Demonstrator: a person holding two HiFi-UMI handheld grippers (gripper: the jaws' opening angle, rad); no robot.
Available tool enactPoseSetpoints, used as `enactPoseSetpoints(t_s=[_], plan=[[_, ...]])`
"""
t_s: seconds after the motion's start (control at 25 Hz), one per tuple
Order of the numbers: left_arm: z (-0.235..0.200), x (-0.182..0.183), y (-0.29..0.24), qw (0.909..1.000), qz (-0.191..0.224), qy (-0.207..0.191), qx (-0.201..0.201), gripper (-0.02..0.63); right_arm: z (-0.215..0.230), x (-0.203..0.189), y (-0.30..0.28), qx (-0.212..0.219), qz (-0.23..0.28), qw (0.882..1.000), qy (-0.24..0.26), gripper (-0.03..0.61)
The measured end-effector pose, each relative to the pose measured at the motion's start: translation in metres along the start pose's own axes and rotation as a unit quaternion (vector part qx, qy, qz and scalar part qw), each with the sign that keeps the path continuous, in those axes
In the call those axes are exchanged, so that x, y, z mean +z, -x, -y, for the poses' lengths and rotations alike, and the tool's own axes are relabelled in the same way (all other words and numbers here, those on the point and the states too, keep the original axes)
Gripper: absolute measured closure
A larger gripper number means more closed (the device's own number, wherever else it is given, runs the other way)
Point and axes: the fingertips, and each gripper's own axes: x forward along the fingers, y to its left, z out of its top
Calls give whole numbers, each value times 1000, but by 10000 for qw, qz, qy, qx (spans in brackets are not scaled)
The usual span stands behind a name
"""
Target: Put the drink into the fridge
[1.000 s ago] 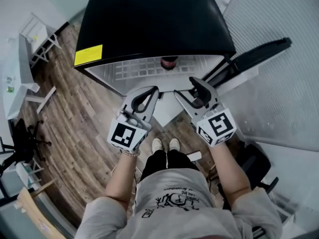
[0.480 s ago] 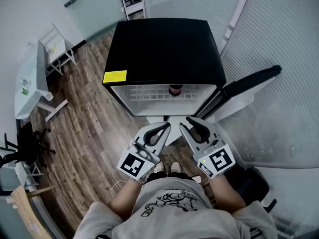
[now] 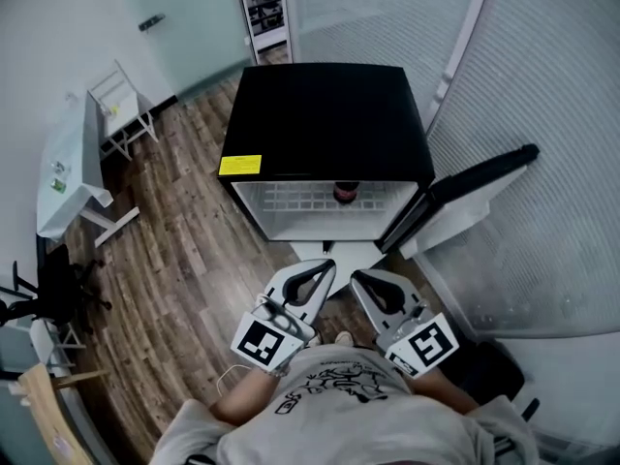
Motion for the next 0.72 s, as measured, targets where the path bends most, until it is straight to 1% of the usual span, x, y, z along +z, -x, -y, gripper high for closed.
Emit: enactPoseSetpoints(t_s=[0.16, 0.28, 0.44, 0.6, 0.72], plan=[[12, 3, 3, 9999, 119, 53, -89, 612, -5, -3, 14, -124, -14, 9999, -105, 537], [17, 2, 6, 9999, 57, 1, -113, 612, -5, -2, 17, -173, -38, 9998, -13, 537], [14, 3, 9, 10000, 25, -17, -73, 612, -4, 5, 16, -211, 23, 9997, 107, 537], [8, 4, 12, 10000, 31, -33, -9, 612, -1, 5, 15, -302, 34, 9995, 65, 537], [10, 5, 13, 10000, 59, -54, -54, 612, 1, 3, 17, -359, -9, 9993, 37, 537]])
